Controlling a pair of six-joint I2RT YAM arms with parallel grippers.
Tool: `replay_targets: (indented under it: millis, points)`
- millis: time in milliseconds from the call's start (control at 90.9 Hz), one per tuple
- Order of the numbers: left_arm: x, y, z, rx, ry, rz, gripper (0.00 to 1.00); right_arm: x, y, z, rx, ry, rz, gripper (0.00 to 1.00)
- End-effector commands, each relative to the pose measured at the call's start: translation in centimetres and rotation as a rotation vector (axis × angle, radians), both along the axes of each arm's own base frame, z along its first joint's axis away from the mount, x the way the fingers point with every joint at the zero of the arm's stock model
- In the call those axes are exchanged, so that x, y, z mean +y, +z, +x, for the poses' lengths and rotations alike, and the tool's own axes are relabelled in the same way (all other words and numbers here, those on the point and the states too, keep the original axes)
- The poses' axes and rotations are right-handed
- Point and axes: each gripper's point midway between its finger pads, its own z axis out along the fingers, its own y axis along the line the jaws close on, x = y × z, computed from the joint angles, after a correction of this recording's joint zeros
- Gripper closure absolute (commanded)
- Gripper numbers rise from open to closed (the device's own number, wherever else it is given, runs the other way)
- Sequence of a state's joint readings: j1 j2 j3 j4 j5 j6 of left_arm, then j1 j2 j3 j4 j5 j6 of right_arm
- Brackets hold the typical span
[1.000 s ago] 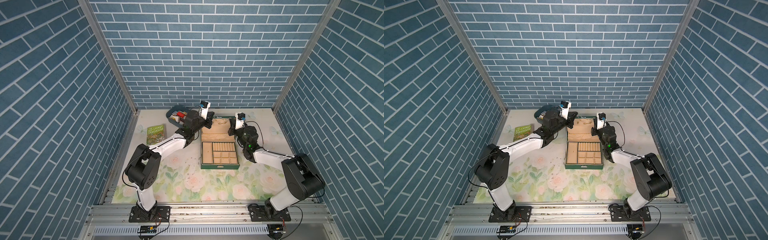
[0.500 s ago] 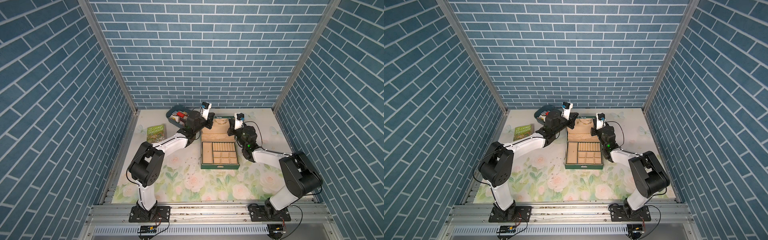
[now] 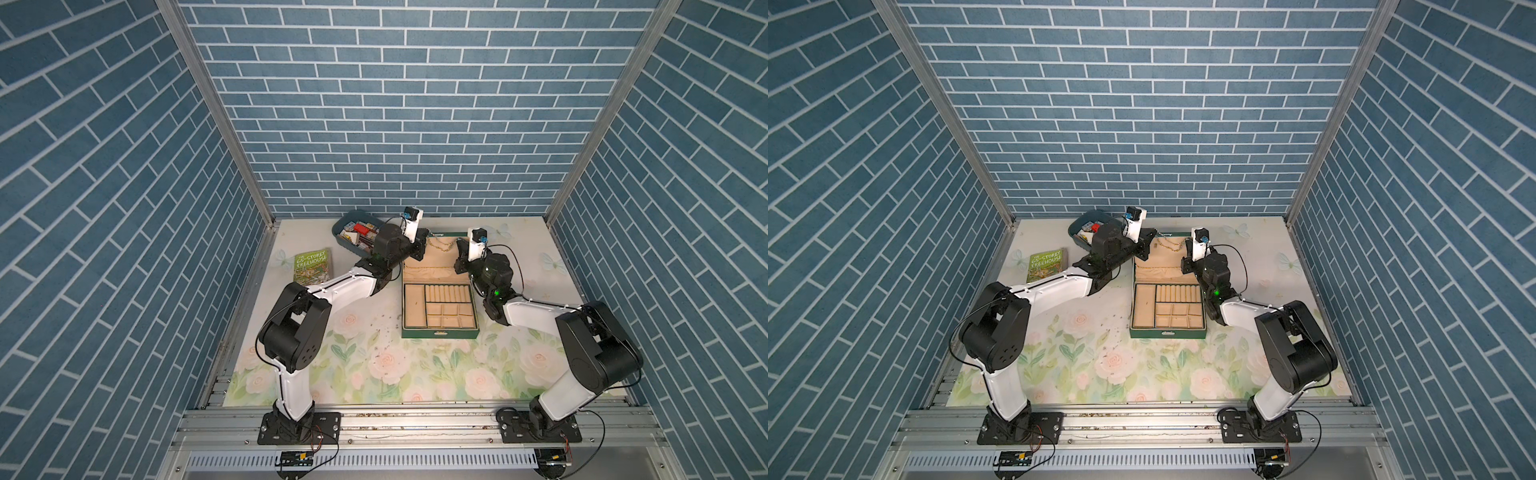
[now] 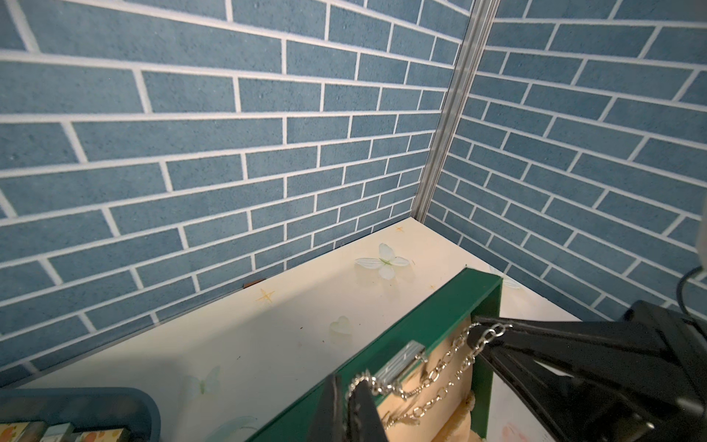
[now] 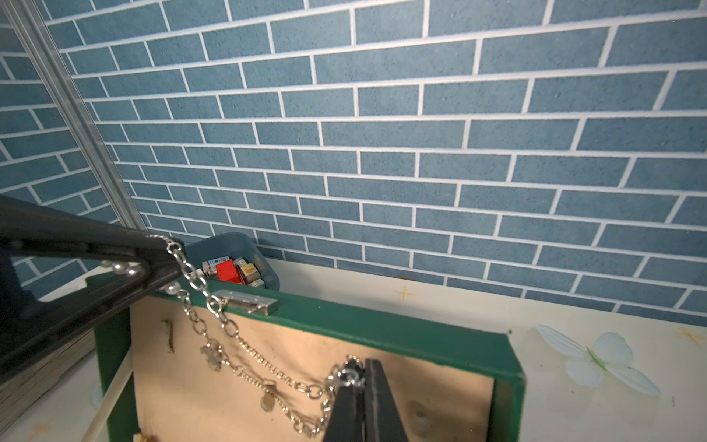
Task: Put jewelry chain into jewelry box
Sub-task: Hang the necklace on the jewelry box clasp.
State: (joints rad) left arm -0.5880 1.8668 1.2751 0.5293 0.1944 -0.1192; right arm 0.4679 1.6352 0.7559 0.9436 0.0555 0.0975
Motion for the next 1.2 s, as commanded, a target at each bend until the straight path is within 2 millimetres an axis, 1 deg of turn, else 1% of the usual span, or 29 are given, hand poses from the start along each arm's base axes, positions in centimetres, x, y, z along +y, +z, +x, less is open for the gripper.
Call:
replay_targets:
  millis: [0, 209, 396, 506, 737, 902, 957, 1100, 1188]
  points:
    - [0.2, -1.5, -0.4, 0.019, 0.006, 0.022, 1.0, -0.1, -0.1, -0.1, -0.009, 0.005, 0.006, 1.0]
    - [0.2, -2.4, -0.9, 0.038, 0.007, 0.037, 1.0, -0.2, -0.8, -0.5, 0.008, 0.008, 0.004, 1.0]
    - [0.0, -2.6, -1.7, 0.035, -0.005, 0.039, 1.0, -0.5, -0.9, -0.9, 0.007, 0.007, 0.009, 1.0]
    - [0.2, -1.6, -2.2, 0.006, -0.003, 0.024, 1.0, -0.4, -0.6, -0.9, 0.002, 0.01, 0.013, 1.0]
    - [0.4, 1.1, -2.4, -0.047, 0.005, 0.0, 1.0, -0.2, 0.7, -0.6, -0.019, 0.016, 0.023, 1.0]
    - [0.4, 0.9, -2.7, -0.046, 0.002, 0.005, 1.0, -0.2, 0.7, -0.7, -0.016, 0.015, 0.026, 1.0]
    - [0.4, 1.1, -2.8, -0.052, 0.002, 0.002, 1.0, -0.2, 0.7, -0.7, -0.016, 0.015, 0.028, 1.0]
    - [0.2, 3.0, -2.5, -0.086, 0.002, -0.009, 1.0, -0.2, 0.9, -0.7, -0.02, 0.016, 0.033, 1.0]
    - [-0.2, 3.7, -2.4, -0.099, -0.005, -0.008, 1.0, -0.2, 1.1, -0.7, -0.025, 0.014, 0.033, 1.0]
